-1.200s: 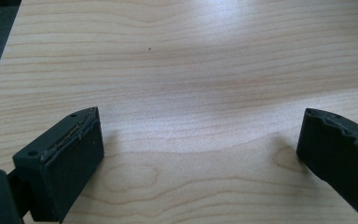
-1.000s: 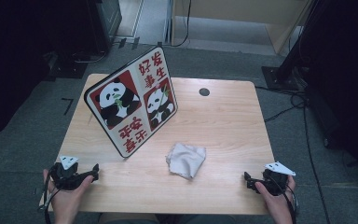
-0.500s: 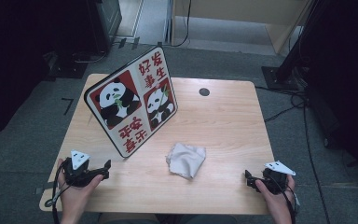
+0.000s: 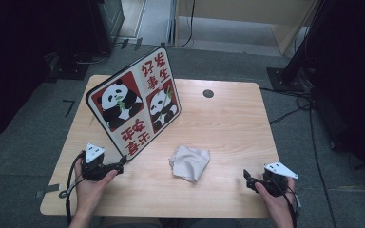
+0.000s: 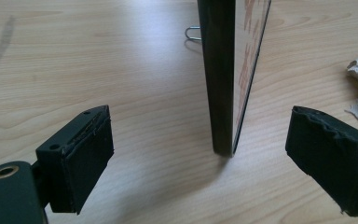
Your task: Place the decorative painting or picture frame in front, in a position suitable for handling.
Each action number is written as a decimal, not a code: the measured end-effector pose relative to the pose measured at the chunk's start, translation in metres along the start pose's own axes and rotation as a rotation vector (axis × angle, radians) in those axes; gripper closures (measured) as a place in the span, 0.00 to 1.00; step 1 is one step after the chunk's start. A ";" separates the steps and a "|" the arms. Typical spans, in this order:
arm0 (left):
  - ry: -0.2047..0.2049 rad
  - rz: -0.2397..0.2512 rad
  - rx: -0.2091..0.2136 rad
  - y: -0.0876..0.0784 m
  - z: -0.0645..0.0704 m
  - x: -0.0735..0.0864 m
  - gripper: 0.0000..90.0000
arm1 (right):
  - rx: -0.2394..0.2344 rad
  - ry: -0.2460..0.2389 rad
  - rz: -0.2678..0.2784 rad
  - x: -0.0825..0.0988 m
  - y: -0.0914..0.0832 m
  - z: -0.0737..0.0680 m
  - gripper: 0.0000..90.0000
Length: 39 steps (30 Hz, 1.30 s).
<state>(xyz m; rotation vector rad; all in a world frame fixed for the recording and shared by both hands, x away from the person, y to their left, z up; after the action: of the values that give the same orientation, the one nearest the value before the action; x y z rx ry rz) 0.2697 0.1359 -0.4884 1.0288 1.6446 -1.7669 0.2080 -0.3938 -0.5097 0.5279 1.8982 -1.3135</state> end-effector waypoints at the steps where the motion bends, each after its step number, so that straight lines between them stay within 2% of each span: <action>1: -0.004 0.001 -0.002 0.003 0.001 0.000 0.12 | -0.004 -0.002 0.004 -0.001 0.000 -0.002 0.14; 2: -0.007 0.000 0.000 0.005 0.001 -0.001 0.15 | -0.005 -0.001 0.009 -0.003 0.000 -0.005 0.14; 6: -0.006 -0.012 0.021 0.015 0.004 -0.001 0.17 | -0.020 -0.003 0.020 -0.009 0.002 -0.013 0.13; 10: -0.003 -0.018 0.026 0.021 0.006 0.001 0.24 | -0.031 -0.034 0.017 -0.017 0.005 -0.025 0.13; 12: 0.002 -0.022 0.030 0.023 0.004 0.002 0.28 | -0.048 -0.060 0.023 -0.023 0.007 -0.037 0.14; 15: 0.019 -0.035 0.023 0.029 0.003 0.006 0.31 | -0.059 -0.071 0.031 -0.026 0.009 -0.043 0.15; 19: 0.023 -0.045 0.044 0.034 0.002 0.009 0.37 | -0.091 -0.088 0.042 -0.032 0.013 -0.058 0.24; 23: 0.033 -0.024 0.062 0.034 0.003 0.011 0.46 | -0.122 -0.114 0.052 -0.038 0.020 -0.071 0.32; 25: 0.035 -0.027 0.071 0.034 0.004 0.012 0.49 | -0.172 -0.122 0.049 -0.042 0.026 -0.081 0.38; 30: 0.061 -0.018 0.077 0.034 0.008 0.013 0.55 | -0.211 -0.139 0.045 -0.047 0.035 -0.094 0.41; 33: 0.070 -0.013 0.074 0.035 0.010 0.014 0.57 | -0.238 -0.167 0.034 -0.050 0.043 -0.103 0.39; 36: 0.066 -0.003 0.110 0.035 0.011 0.014 0.59 | -0.263 -0.174 0.019 -0.051 0.052 -0.109 0.37; 39: 0.054 -0.007 0.120 0.035 0.009 0.014 0.63 | -0.273 -0.184 -0.009 -0.053 0.063 -0.116 0.36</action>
<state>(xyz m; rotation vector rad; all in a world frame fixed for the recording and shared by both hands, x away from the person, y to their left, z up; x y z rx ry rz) 0.2878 0.1239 -0.5207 1.1343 1.5919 -1.8777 0.2447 -0.2588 -0.4850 0.2510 1.8866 -1.0474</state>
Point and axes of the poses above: each handheld gripper's, and its own axes: y roughly forward along the jaws, x roughly out of its underside, z roughly to its right, the point moved 1 cm from there along y, roughly forward along the jaws, and after that the axes turned 13 degrees about -x, right-handed, at the moved point
